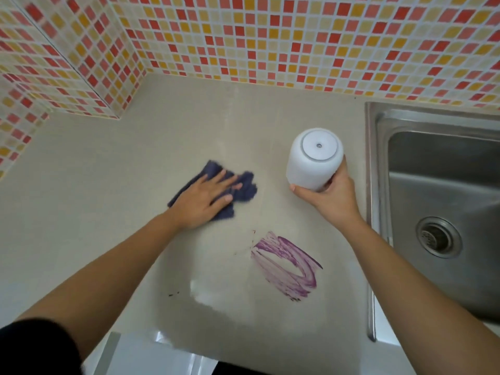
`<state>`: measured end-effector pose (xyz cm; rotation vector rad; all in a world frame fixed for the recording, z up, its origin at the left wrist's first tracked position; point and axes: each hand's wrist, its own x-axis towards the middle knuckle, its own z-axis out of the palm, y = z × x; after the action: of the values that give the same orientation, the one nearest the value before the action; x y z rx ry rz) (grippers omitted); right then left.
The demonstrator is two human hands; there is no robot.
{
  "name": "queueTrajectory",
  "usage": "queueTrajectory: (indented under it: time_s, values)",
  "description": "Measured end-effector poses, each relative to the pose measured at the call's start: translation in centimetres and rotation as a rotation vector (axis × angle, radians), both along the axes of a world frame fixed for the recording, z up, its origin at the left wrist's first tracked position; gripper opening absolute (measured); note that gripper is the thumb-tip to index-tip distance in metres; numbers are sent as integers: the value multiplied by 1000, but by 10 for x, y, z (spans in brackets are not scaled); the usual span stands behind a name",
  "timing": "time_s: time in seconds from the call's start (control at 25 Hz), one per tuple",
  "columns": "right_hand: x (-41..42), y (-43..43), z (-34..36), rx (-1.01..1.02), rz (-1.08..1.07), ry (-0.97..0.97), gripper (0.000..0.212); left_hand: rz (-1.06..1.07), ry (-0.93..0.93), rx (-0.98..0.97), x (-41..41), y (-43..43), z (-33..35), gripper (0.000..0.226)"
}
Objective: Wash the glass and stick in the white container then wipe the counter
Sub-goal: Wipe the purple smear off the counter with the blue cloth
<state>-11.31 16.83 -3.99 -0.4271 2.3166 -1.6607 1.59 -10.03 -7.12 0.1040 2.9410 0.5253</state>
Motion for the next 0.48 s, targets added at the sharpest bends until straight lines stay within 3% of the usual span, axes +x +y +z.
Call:
queueTrajectory:
  time_s: [0.08, 0.16, 0.28, 0.4, 0.48]
  values:
    - [5, -4, 2, -7, 16, -6, 81, 44, 36, 42, 65, -26, 3, 62]
    - [9, -9, 1, -7, 34, 0, 82, 300, 103, 40, 96, -67, 5, 46]
    - [13, -12, -1, -1, 64, 1, 83, 724, 43, -41, 54, -97, 6, 43]
    - [16, -19, -3, -15, 97, 19, 81, 550, -38, 12, 21, -89, 10, 47]
    - [19, -22, 0, -11, 104, 25, 79, 456, -85, 53, 57, -93, 6, 48]
